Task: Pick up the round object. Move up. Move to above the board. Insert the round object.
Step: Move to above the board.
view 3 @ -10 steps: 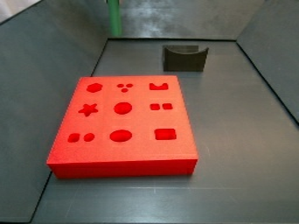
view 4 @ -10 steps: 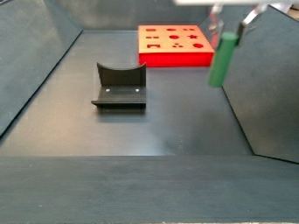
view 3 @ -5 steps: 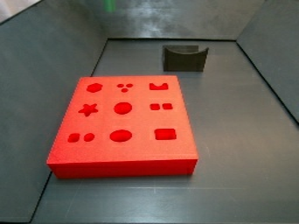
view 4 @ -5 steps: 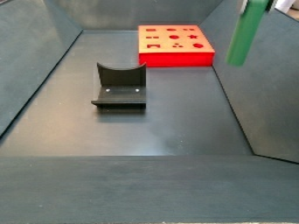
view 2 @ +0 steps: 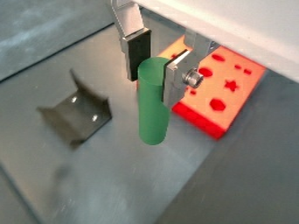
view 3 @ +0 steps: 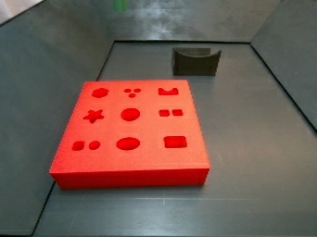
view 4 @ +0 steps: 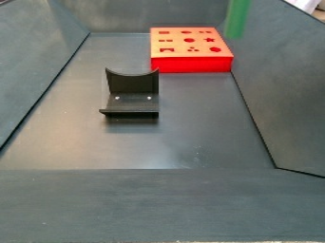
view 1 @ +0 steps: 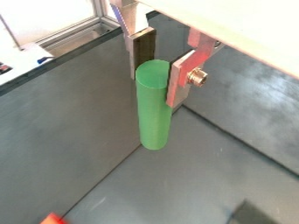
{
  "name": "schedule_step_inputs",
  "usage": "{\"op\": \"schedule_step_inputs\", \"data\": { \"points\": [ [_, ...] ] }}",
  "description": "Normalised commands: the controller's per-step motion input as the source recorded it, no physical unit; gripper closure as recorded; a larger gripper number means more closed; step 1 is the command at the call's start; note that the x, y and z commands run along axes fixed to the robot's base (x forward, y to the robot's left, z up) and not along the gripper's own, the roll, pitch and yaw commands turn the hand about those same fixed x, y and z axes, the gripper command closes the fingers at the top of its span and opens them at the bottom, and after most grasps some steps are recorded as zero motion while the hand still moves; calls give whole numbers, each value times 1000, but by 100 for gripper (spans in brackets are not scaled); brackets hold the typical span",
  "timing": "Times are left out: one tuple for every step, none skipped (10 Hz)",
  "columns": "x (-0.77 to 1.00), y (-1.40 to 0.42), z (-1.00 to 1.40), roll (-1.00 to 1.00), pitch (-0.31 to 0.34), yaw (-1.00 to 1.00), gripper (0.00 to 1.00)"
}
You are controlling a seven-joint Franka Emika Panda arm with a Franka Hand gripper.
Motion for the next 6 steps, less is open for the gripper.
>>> {"op": "schedule_step_inputs", "data": {
  "points": [
    [346,-1000,241,1,73,13,100],
    [352,-1000,242,-5,84,13,100],
    [359,-1000,242,-14,91,10,100],
    [368,-1000,242,-8,110,8,100],
    [379,-1000,243,-7,116,6,100],
    [389,-1000,244,-1,118,4,100]
  ]
}}
